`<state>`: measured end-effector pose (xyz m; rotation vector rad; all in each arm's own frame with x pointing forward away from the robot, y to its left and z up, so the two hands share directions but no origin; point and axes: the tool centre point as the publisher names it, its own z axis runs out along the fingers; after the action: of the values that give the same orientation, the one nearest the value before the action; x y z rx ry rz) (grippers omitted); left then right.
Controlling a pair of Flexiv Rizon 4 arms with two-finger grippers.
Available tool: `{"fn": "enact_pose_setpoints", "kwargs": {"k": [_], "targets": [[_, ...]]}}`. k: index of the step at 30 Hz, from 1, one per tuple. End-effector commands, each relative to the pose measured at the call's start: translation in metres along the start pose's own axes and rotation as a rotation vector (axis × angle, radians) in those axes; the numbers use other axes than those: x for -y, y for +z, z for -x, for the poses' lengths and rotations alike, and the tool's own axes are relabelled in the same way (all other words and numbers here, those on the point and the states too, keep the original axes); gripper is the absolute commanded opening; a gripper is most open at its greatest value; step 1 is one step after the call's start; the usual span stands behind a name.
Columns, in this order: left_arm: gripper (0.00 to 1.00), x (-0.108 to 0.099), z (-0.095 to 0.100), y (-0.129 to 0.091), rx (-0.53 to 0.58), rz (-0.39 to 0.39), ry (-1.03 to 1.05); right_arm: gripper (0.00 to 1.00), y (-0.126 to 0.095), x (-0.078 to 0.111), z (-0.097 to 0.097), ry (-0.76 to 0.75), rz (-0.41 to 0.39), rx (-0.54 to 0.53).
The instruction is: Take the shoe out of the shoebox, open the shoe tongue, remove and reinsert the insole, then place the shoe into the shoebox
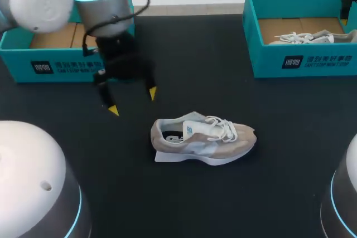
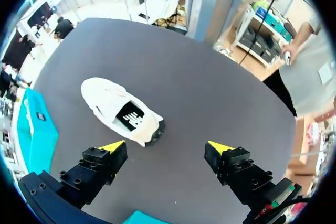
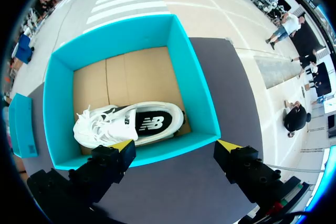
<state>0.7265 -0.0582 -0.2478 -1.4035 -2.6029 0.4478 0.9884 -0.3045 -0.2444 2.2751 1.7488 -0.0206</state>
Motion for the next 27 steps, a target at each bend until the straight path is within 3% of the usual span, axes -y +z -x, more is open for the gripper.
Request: {"fn": "enact_pose_setpoints", "kwargs": {"k": [1,8,12,18,27], "targets": [[1.0,-0.006,-0.009,0.003,0.225,-0.053,-0.029,1.0,0.0,0.0,0.0,0.001,0.0,0.001],[1.0,-0.006,-0.009,0.003,0.225,-0.053,-0.029,1.0,0.0,0.0,0.0,0.001,0.0,0.001],[1.0,-0.019,-0.022,0.013,0.33,-0.198,-0.156,1.0,0.0,0.0,0.0,0.001,0.0,0.001],[1.0,-0.028,-0.034,0.011,0.452,-0.243,-0.298,1.0,0.0,0.0,0.0,0.001,0.0,0.001],[1.0,-0.03,-0.049,0.037,0.571,-0.333,-0.465,1.0,0.0,0.0,0.0,0.001,0.0,0.001]]}}
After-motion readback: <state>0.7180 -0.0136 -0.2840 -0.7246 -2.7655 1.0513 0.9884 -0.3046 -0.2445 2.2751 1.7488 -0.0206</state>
